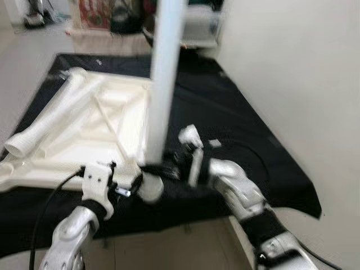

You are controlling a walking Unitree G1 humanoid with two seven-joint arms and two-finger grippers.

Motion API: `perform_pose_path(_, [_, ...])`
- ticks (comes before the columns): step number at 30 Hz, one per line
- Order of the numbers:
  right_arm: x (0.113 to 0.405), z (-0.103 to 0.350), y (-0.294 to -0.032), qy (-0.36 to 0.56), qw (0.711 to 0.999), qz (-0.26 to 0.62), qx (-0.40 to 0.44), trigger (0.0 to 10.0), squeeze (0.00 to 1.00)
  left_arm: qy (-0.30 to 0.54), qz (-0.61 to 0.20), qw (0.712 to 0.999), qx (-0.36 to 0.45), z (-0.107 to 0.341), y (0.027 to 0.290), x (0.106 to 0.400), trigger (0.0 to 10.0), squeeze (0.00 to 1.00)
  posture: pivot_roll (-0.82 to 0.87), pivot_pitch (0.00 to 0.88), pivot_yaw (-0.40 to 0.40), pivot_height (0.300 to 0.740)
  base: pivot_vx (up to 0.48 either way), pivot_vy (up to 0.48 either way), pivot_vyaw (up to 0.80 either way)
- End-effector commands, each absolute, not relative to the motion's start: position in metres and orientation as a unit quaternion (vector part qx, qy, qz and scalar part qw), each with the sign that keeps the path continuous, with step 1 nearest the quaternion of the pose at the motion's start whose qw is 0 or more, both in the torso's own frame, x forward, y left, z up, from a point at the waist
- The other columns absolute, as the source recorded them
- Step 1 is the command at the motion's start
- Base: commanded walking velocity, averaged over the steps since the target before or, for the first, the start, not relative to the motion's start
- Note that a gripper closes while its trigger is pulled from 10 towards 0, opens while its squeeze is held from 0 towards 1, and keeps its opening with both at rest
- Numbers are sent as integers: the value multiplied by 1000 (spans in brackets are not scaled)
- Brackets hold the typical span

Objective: Building children table

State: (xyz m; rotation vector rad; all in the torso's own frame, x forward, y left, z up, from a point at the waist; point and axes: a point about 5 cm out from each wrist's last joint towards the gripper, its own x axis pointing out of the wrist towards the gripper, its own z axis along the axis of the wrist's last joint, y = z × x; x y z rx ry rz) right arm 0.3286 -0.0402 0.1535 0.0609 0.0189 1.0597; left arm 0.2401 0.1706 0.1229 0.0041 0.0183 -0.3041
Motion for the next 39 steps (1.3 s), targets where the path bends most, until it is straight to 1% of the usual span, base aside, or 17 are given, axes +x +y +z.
perform_pose_path(1, [351, 140, -73, 51, 938, 342, 34, 0, 0, 12, -158, 987, -5, 122, 168, 238, 10000, 0, 171, 0, -149, 740, 0, 0, 0])
perform_pose_path(3, [368, 128, -114, 83, 990, 97, 60, 0, 0, 13, -160, 987, -5, 122, 168, 238, 10000, 0, 173, 0, -147, 740, 0, 0, 0])
perform_pose_path(8, [364, 116, -148, 105, 992, -46, 56, 0, 0, 13, -160, 987, -6, 122, 168, 238, 10000, 0, 169, 0, -143, 740, 0, 0, 0])
perform_pose_path(9, [359, 112, -149, 117, 990, -45, 59, 2196, 0, 13, -160, 987, -6, 122, 168, 237, 10000, 0, 168, 0, -144, 740, 0, 0, 0])
perform_pose_path(10, [356, 111, -143, 121, 990, -23, 63, 10000, 0, 13, -161, 987, -6, 122, 168, 237, 10000, 0, 168, 0, -144, 740, 0, 0, 0])
perform_pose_path(16, [354, 124, -115, 64, 990, 100, 75, 10000, 0, 13, -161, 987, -6, 121, 168, 238, 10000, 0, 164, 0, -141, 740, 0, 0, 0])
perform_pose_path(17, [354, 132, -104, 43, 982, 155, 94, 10000, 1000, 13, -161, 987, -6, 121, 168, 238, 10000, 0, 162, 0, -139, 740, 0, 0, 0])
perform_pose_path(19, [350, 150, -79, 17, 946, 296, 133, 10000, 1000, 13, -161, 987, -6, 121, 169, 239, 10000, 0, 165, 0, -140, 740, 0, 0, 0])
perform_pose_path(20, [350, 150, -79, 17, 946, 296, 133, 10000, 1000, 13, -161, 987, -6, 121, 169, 239, 10000, 0, 165, 0, -140, 740, 0, 0, 0])
perform_pose_path(21, [346, 158, -71, 3, 928, 348, 132, 10000, 0, 14, -161, 987, -6, 121, 169, 239, 10000, 0, 165, 0, -139, 740, 0, 0, 0])
perform_pose_path(24, [326, 167, -59, -10, 864, 496, 88, 10000, 0, 14, -162, 987, -7, 120, 169, 239, 10000, 0, 168, 0, -146, 740, 0, 0, 0])
perform_pose_path(34, [318, 153, -52, 2, 837, 546, 38, 10000, 0, 12, -163, 987, -9, 120, 167, 238, 10000, 0, 182, 0, -161, 740, 0, 0, 0])
perform_pose_path(35, [319, 150, -50, -1, 839, 542, 34, 6745, 0, 12, -163, 987, -10, 120, 166, 237, 10000, 0, 183, 0, -162, 740, 0, 0, 0])
perform_pose_path(36, [319, 150, -50, -1, 839, 542, 34, 6745, 0, 12, -163, 987, -10, 120, 166, 237, 10000, 0, 183, 0, -162, 740, 0, 0, 0])
perform_pose_path(37, [322, 147, -51, -1, 848, 529, 31, 0, 0, 12, -163, 986, -10, 120, 166, 237, 10000, 0, 185, 0, -162, 740, 0, 0, 0])
perform_pose_path(38, [333, 139, -55, 16, 882, 472, 1, 0, 0, 11, -163, 986, -11, 120, 166, 236, 10000, 0, 180, 0, -160, 740, 0, 0, 0])
perform_pose_path(39, [333, 139, -55, 16, 882, 472, 1, 0, 0, 11, -163, 986, -11, 120, 166, 236, 10000, 0, 180, 0, -160, 740, 0, 0, 0])
